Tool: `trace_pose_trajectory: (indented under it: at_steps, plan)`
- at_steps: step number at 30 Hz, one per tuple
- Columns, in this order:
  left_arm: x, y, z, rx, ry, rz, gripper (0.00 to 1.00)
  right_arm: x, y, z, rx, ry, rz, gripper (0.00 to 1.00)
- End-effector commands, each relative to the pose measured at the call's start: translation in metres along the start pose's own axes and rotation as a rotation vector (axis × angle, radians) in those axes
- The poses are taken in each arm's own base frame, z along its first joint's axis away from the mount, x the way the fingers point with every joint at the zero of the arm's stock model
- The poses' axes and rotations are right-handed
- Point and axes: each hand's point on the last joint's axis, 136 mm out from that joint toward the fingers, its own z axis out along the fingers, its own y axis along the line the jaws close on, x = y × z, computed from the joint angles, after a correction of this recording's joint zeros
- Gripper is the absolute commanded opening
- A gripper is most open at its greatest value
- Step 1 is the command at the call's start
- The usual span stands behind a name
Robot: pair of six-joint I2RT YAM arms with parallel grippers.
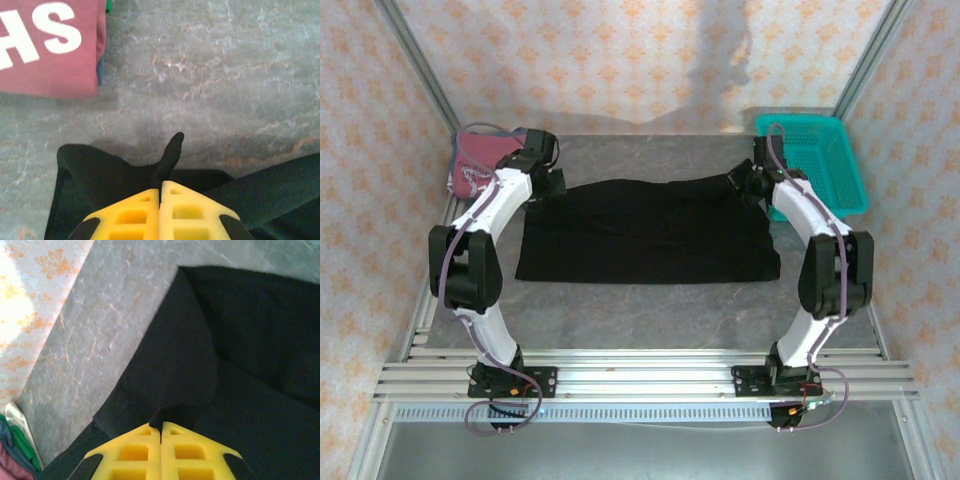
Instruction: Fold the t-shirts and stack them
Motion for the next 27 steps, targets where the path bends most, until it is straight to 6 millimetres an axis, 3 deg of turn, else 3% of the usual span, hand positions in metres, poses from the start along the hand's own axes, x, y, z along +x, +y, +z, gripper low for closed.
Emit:
trace_pose_trajectory:
  at_steps: [1, 9, 18, 21, 23, 27]
  plan:
    - [0.015, 0.015, -0.003, -0.068, 0.003, 0.030, 0.00, 0.007, -0.010, -0.025, -0.007, -0.037, 0.040, 0.00]
    - [0.051, 0.036, -0.004, -0.141, 0.034, 0.047, 0.00, 0.036, -0.049, -0.042, 0.050, 0.000, 0.050, 0.00]
    - [0.084, 0.058, 0.017, -0.294, 0.104, 0.083, 0.00, 0.059, -0.090, -0.027, 0.127, 0.048, 0.068, 0.00]
    - [0.094, 0.065, 0.028, -0.350, 0.154, 0.096, 0.14, 0.066, -0.102, -0.020, 0.151, 0.064, 0.071, 0.00]
    - [0.094, 0.067, 0.029, -0.378, 0.153, 0.087, 0.33, 0.071, -0.111, -0.014, 0.170, 0.084, 0.073, 0.00]
    - [0.079, 0.067, 0.012, -0.410, 0.074, 0.027, 0.57, 0.077, -0.125, -0.010, 0.204, 0.101, 0.072, 0.00]
